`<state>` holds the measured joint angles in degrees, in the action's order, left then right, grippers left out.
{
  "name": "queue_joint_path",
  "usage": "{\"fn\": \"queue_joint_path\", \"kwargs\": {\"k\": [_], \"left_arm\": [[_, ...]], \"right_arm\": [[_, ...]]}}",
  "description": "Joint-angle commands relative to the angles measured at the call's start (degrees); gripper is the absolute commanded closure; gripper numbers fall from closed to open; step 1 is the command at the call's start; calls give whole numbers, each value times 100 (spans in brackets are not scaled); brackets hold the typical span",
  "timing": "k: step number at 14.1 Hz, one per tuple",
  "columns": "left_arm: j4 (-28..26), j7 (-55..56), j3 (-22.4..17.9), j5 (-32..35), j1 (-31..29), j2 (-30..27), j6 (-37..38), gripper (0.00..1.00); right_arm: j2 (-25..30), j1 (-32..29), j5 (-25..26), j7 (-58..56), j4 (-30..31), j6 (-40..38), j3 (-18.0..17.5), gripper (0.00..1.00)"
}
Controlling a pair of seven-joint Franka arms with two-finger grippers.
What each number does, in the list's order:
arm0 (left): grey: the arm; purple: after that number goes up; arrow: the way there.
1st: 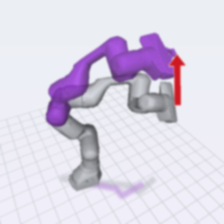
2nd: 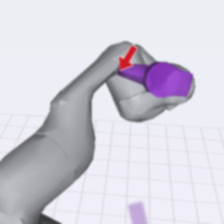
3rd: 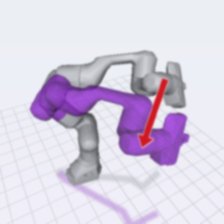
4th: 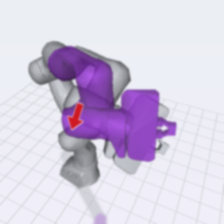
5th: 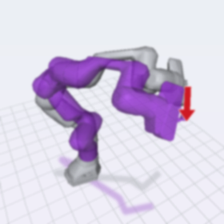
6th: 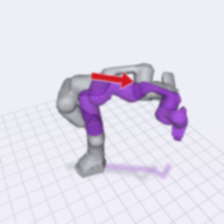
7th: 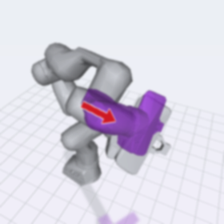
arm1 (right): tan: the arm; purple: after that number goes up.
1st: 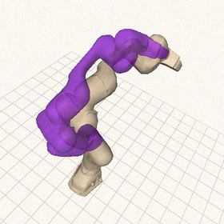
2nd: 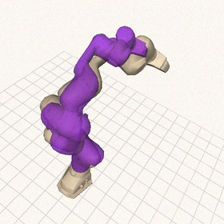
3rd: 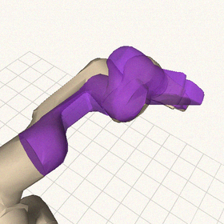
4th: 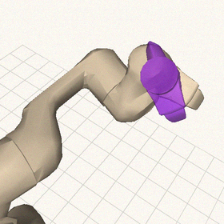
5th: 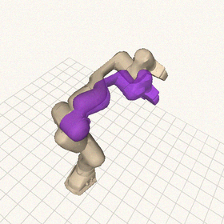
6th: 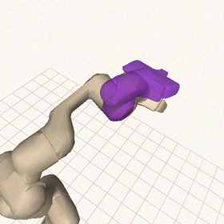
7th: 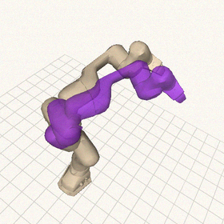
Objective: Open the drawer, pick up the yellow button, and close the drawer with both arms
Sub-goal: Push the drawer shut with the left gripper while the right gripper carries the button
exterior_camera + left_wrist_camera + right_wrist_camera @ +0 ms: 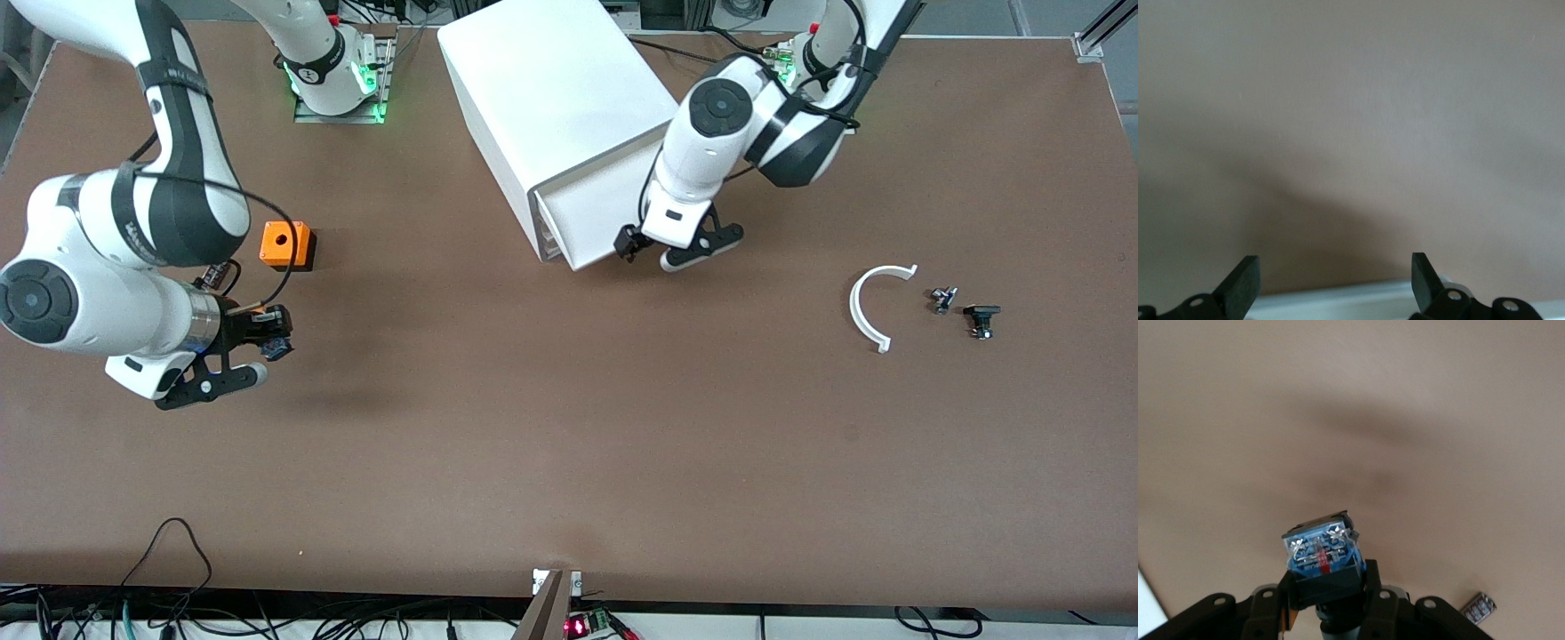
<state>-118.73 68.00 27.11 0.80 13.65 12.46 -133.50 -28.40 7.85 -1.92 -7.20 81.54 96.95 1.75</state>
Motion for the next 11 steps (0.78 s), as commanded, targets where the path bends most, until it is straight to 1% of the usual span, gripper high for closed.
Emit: {"fn": "queue_joint_path", "kwargs": {"k": [1,2,3,6,8,11], "left_arm": [[-246,178,320,-63,-29,-226,96,0],[-316,178,469,-63,-29,-235,96,0],[-343,178,601,-63,-29,-244,96,0],[-352,179,830,-63,-29,-253,192,0],[-396,135,1014,-63,-29,-253,202,0],[-405,82,1103,-54,-20,-244,202,0]], "right_arm": [[194,-240,305,263,896,534,10,76],[203,-319,463,219,1099,788,10,76],[212,-415,482,175,1310,1043,10,75],[335,-635,482,-114,2065,2026,10,74],[379,-671,482,-194,2575,2694,10,74],[397,-680,430,-177,3366,3740,71,74]]}}
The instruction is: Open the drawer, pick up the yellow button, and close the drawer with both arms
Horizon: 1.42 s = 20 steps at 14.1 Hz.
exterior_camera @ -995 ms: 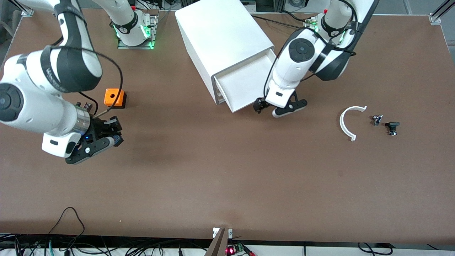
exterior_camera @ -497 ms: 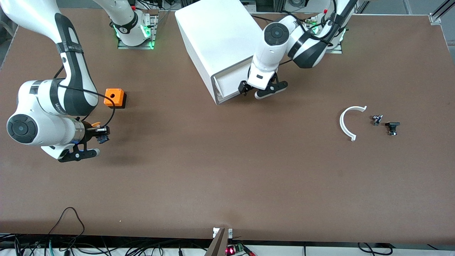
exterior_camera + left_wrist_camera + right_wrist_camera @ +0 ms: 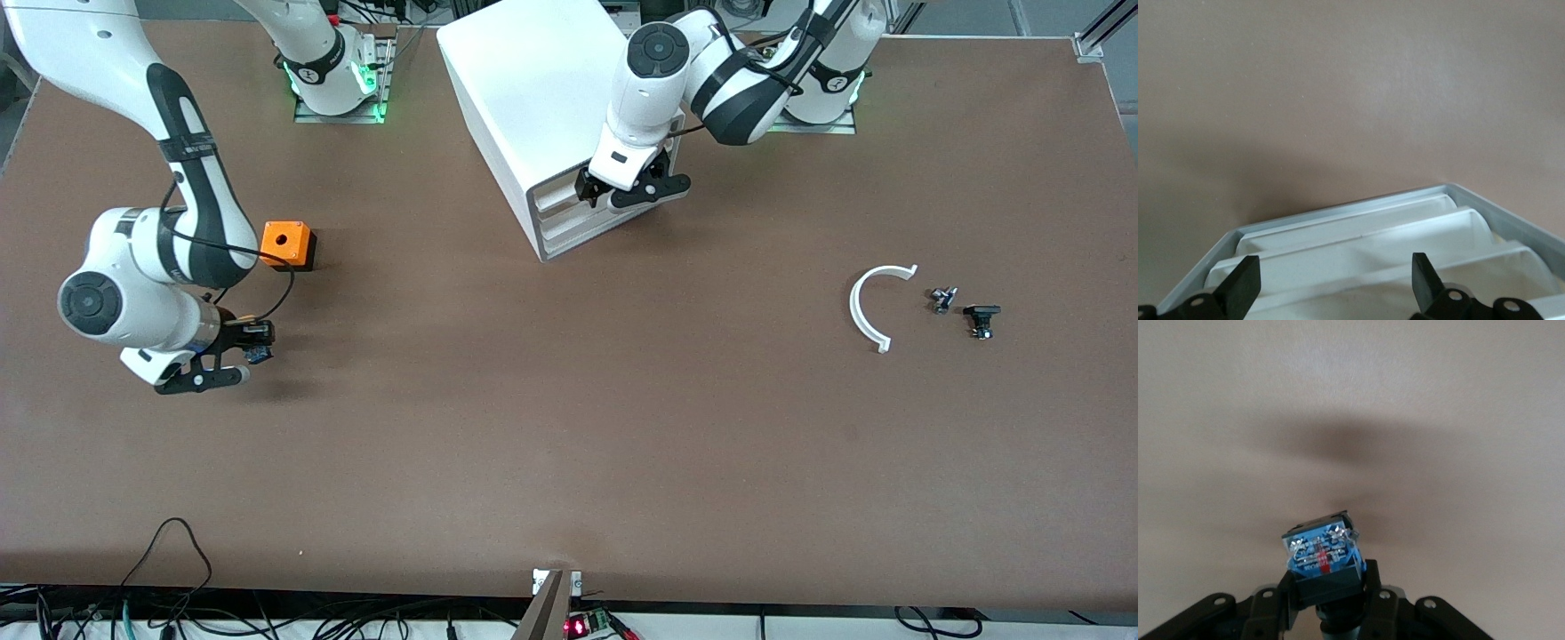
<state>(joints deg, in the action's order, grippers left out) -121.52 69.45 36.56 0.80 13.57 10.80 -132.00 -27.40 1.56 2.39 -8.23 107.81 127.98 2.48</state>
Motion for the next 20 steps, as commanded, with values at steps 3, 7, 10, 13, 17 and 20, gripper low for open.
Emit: {"fn": "queue_joint_path", "kwargs": {"k": [3,7,10,13,17,20], "left_arm": [[-197,-63,308,-63,-13,-61,16,0],[-109,-80,-50,138,-223,-96,-299,0],[163,-403,-656,271,-346,-175,-379,0],[427,-2595,-1315,193,-645,-333,-310,0],[847,-4418,-2019,183,-751,-640,470,0],[1463,-5736,-2564,174,-760,-790,1419,0]], "right_arm": [[235,-121,25,-91,1601,2051,69,73],[278,-121,-28,759,1358,1637,69,0],[401,-95,-37,1594,279,-127,-1,0],[507,-86,-46,1816,-872,-1702,-186,0],[542,115,-116,1843,-2227,-3075,-169,0],[612,230,-28,1790,-2842,-3630,-169,0]]}}
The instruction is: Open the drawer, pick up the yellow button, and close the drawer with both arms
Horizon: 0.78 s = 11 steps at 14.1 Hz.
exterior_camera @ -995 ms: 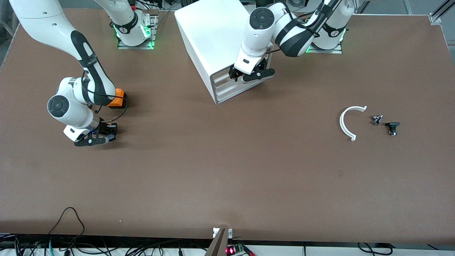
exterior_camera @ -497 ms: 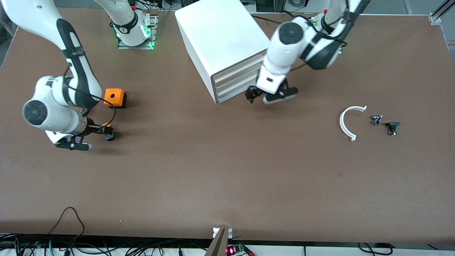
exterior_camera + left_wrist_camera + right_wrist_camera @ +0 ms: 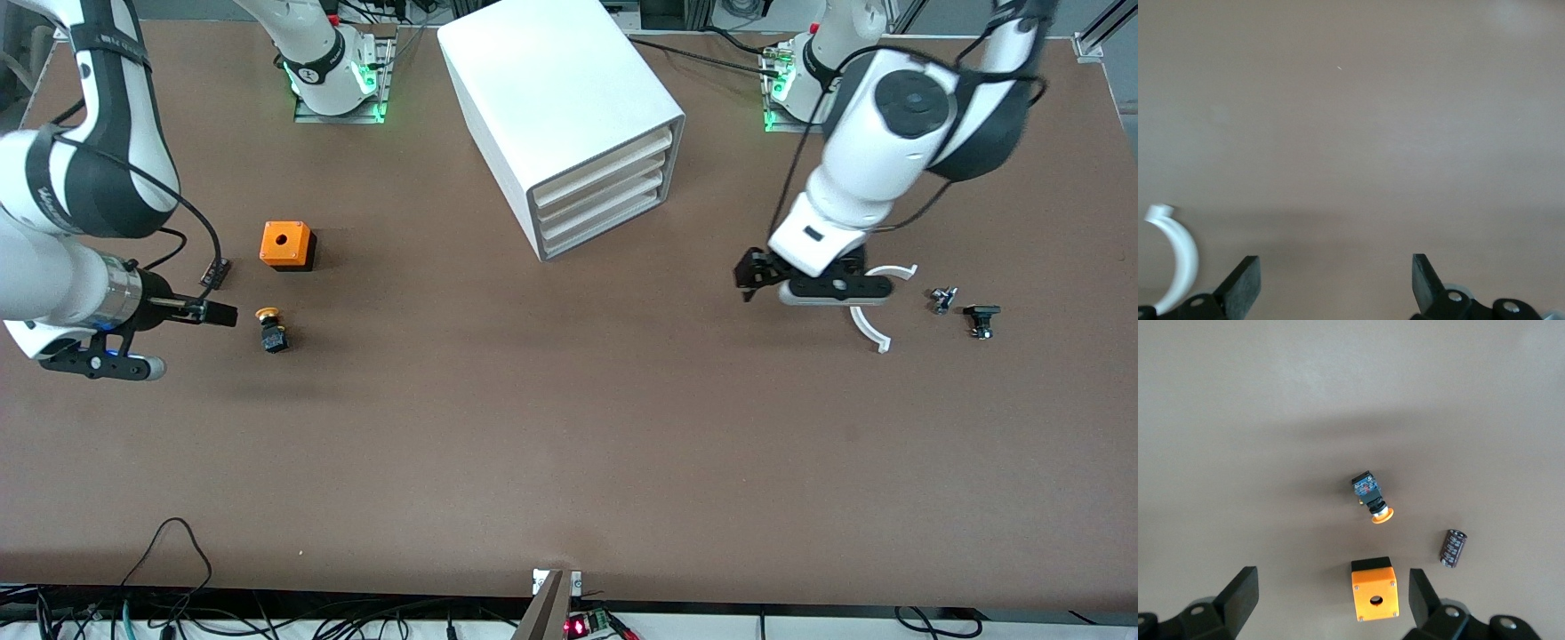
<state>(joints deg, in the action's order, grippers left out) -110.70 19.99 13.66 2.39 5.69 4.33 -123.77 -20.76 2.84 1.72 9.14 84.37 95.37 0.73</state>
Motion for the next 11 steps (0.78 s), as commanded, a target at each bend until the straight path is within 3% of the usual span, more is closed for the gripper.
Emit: {"fn": "queue_joint_path", "kwargs": {"k": [1,4,7,10,11], "left_arm": [[539,-1134,-467,16,28,-213,905,0],[952,-2154,-1047,16,37,-459,1539,0],[1059,-3173,-1417,42,37,-670,1734,0],[1059,-3686,-1717,43,37,-750,1839,0],[1094,-3704,-1726,51,37,-724,1892,0]], "right_arm": [[45,155,48,61,-649,-448,15,0],[528,77,57,26,-703,-554,15,0],[871,-389,30,-9,-476,-511,67,0],[1152,-31,-49,-367,-186,-476,944,0],[1266,14,-49,-587,-37,-467,1016,0]]}}
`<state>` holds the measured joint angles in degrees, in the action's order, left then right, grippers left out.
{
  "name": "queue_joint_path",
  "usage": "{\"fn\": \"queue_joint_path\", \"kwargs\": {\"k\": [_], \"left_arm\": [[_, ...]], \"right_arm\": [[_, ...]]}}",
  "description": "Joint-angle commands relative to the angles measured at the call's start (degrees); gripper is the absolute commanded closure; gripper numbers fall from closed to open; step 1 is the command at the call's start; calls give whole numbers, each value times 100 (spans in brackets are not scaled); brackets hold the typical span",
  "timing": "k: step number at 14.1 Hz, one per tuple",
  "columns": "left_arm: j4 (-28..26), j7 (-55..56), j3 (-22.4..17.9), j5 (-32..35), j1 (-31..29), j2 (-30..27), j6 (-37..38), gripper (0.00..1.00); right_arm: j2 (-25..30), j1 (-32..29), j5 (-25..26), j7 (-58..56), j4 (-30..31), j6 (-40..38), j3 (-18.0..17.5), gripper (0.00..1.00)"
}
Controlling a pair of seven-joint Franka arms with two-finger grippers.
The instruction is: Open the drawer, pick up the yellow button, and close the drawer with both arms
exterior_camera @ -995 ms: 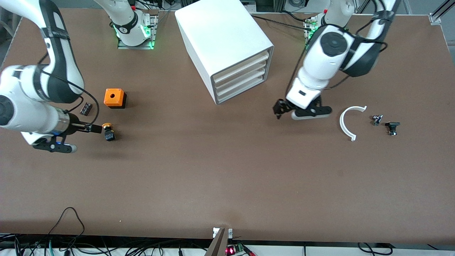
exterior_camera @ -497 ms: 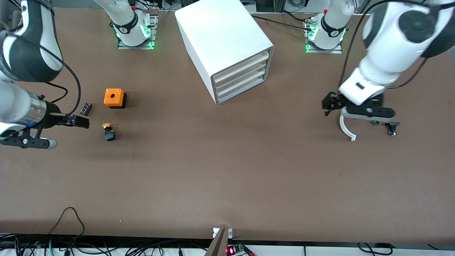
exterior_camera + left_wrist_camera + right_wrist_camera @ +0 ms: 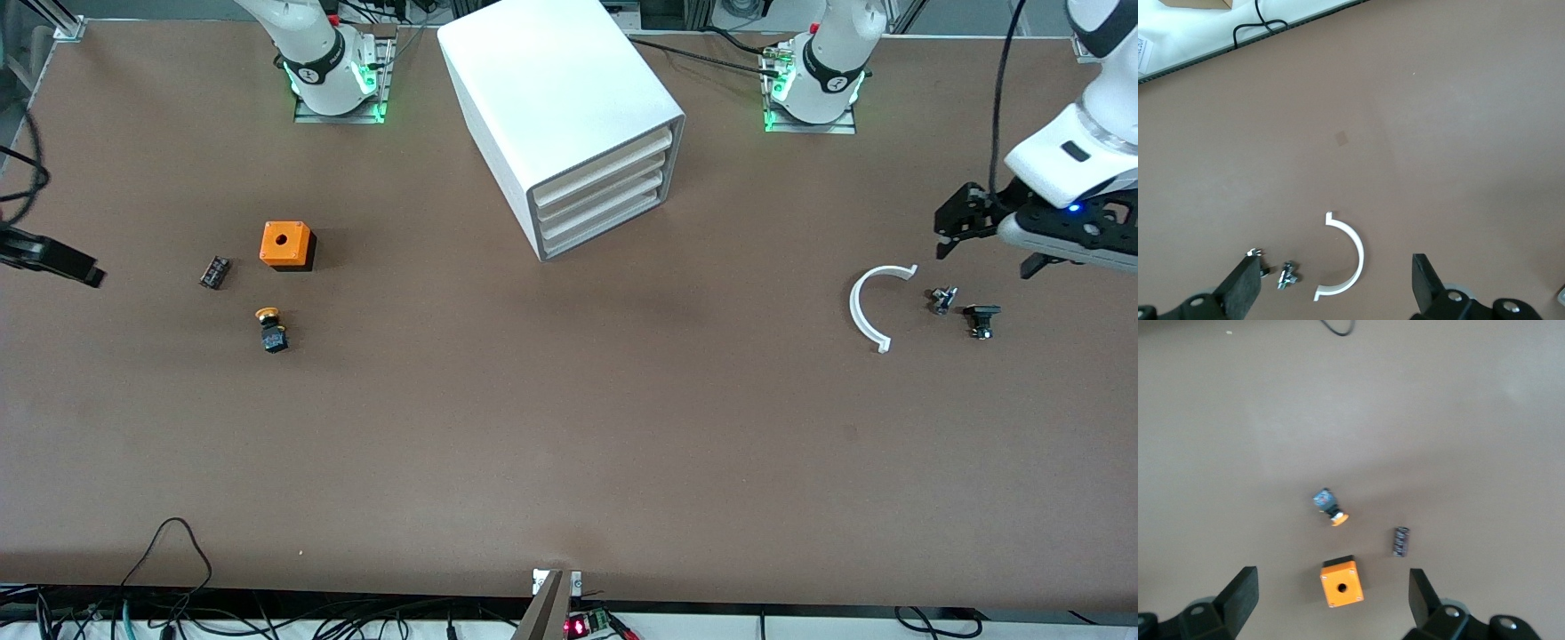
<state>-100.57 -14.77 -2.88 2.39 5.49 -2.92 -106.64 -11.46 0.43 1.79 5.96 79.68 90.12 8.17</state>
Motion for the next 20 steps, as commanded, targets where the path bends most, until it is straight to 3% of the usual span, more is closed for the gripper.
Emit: {"fn": "queue_joint_path", "kwargs": {"k": [1,5,11,20], "left_arm": [[116,-202,-55,51,40,11,187,0],[143,-88,-63,25,40,11,231,0],[652,887,-81,16,5,46,1355,0],[679,905,-46,8,-4,46,1409,0]], "right_arm": [[450,247,-47,-323,565,58,273,0],[689,212,6,-341,575,-91,273,0],[855,212,-3,-693,592,-486,264,0],[970,247,15,-605,592,-654,194,0]]}}
